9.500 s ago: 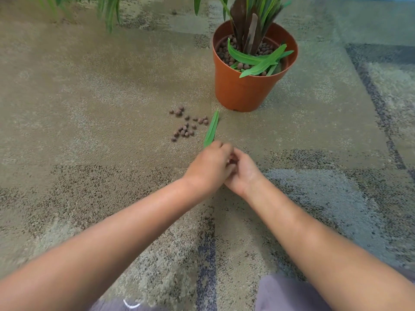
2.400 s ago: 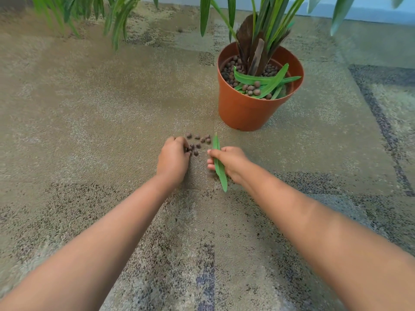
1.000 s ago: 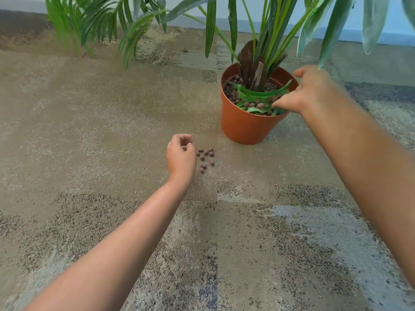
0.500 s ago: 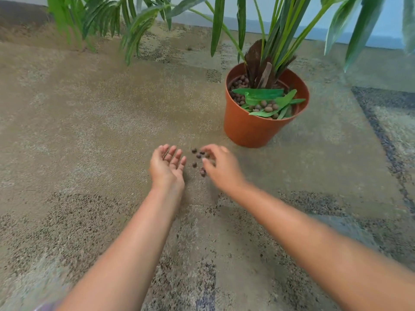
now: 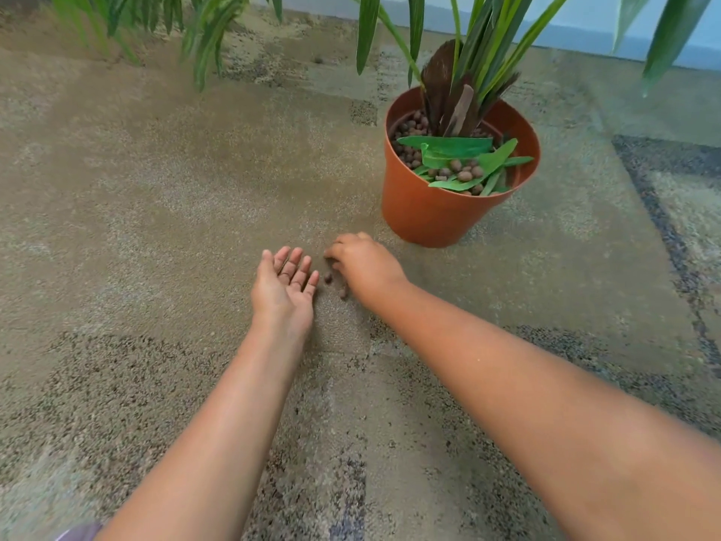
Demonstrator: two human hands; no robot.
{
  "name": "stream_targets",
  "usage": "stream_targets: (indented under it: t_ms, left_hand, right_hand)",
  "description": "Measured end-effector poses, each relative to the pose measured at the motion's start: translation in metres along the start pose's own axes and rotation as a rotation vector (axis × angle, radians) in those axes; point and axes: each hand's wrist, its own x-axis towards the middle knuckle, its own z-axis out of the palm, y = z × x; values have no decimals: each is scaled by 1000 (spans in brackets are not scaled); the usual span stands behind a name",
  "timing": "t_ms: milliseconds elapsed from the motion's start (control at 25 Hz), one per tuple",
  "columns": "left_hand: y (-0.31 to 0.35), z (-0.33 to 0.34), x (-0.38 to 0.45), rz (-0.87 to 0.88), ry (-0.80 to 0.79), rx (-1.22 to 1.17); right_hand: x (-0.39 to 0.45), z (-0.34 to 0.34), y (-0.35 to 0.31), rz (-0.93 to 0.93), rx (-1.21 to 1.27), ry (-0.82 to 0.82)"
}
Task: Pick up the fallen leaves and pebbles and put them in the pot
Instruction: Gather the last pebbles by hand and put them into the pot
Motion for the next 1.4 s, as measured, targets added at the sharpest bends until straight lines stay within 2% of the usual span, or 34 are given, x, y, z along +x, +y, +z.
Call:
stream_targets:
  t_ms: [200,280,360,480,640,760,800,880,960,1040,1280,1400]
  left_hand:
    - [2,4,-1,-4,-13,-3]
    - [6,9,-3,3,-29,-9]
    - [9,14,-4,10,-34,-21]
    - [10,16,-10,-52,-60,-57]
    - [8,13,-22,-227,-181,-135]
    - [10,9,-23,-249,-94,-144]
    - [11,8,-22,-242,-34,-117]
    - [13,5,-18,-238,62,-68]
    - [15,4,-15,-246,116,-31]
    - [17,5,-13,-246,127,-4]
    - [22,8,-12,-223,106,-10]
    - [24,9,-11,-222,97,-14]
  right_hand:
    - [-3,-6,-2,64,61,42]
    - [-8,-11,-3,111,162,34]
    - [-16,-18,-8,156,314,119]
    - [-32,-27,-29,90,506,263]
    - [-48,-36,-44,-24,624,246]
    - [-50,-36,-14,153,624,411]
    - [-49,-32,0,248,585,389]
    - [-49,-19,19,378,455,192]
    - [-52,-4,22,339,362,12]
    - [-58,8,12,236,342,-70]
    - [-48,23,-21,118,217,-71]
    - [-47,24,-24,111,237,-74]
